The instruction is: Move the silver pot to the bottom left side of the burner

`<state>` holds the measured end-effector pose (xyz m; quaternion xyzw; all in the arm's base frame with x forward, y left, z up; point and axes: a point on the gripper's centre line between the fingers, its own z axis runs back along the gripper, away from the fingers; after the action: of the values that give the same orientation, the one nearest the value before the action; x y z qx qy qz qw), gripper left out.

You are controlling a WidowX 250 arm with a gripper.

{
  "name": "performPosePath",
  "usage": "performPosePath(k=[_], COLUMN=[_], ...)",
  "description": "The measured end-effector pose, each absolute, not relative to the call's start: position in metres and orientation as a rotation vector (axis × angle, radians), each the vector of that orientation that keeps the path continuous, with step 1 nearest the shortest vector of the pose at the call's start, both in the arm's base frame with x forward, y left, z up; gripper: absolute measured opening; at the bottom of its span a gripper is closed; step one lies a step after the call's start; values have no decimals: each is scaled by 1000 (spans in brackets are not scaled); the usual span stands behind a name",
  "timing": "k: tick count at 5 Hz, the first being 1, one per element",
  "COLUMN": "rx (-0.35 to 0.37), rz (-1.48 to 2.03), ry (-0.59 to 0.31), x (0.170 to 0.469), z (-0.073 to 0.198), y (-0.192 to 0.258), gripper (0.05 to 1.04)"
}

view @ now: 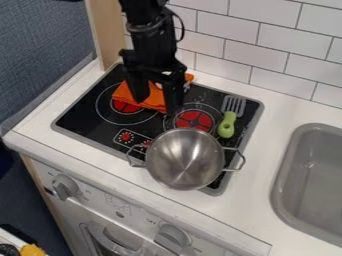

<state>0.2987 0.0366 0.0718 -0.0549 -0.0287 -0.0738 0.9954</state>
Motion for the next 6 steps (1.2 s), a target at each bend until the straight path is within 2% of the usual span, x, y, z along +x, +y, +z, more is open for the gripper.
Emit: performPosePath(k=[1, 3, 4, 6], rx=[-81, -72, -84, -112], rz=[-138, -117, -167, -244], ry=[17, 110, 101, 77], x=[286, 284, 287, 288], z=[56, 12, 11, 9], y=[42, 43, 28, 18], gripper=[1001, 1001, 948, 380])
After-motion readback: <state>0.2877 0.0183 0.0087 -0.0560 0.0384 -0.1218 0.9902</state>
